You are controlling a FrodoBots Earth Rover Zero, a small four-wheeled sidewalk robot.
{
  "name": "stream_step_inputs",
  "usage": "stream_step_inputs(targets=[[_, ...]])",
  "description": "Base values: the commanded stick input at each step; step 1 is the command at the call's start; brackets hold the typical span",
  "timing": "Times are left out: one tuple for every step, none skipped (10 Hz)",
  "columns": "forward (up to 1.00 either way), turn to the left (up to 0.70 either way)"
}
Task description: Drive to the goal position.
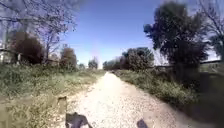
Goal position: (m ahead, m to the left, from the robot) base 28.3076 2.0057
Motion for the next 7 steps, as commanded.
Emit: stream_step_inputs(targets=[[0.50,0.00],[0.50,0.00],[0.50,0.00],[0.50,0.00],[0.50,0.00],[0.50,0.00],[0.50,0.00]])
